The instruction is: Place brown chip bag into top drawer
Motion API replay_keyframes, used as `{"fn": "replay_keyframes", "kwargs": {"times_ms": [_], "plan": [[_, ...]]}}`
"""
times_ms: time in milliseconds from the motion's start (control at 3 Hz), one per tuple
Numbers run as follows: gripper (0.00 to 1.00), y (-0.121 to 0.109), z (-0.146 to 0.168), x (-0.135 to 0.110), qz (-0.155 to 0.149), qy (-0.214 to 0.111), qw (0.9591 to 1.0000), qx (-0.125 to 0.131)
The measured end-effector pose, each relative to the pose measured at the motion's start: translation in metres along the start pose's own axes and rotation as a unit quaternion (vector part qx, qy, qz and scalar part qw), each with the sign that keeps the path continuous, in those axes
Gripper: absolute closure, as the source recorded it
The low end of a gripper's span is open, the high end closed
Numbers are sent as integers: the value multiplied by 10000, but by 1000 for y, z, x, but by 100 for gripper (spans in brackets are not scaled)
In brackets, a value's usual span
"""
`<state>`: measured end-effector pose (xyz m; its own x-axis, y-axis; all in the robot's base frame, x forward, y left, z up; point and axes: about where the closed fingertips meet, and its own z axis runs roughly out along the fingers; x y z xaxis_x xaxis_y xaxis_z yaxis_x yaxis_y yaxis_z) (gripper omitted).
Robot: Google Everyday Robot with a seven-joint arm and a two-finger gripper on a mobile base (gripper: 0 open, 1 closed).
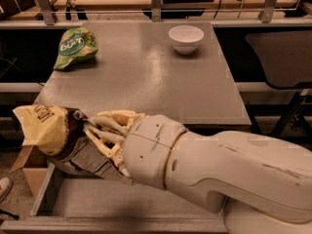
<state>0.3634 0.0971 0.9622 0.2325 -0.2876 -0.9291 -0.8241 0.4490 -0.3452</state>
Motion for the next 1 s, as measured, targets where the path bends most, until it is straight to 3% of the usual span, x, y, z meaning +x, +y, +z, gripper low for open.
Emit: {"fn": "replay_keyframes", "kwargs": {"times_ms": [667,1000], "plan": [[100,6,1,62,-218,955,9952,39],[100,1,0,96,-327,1420,9892,133]]}}
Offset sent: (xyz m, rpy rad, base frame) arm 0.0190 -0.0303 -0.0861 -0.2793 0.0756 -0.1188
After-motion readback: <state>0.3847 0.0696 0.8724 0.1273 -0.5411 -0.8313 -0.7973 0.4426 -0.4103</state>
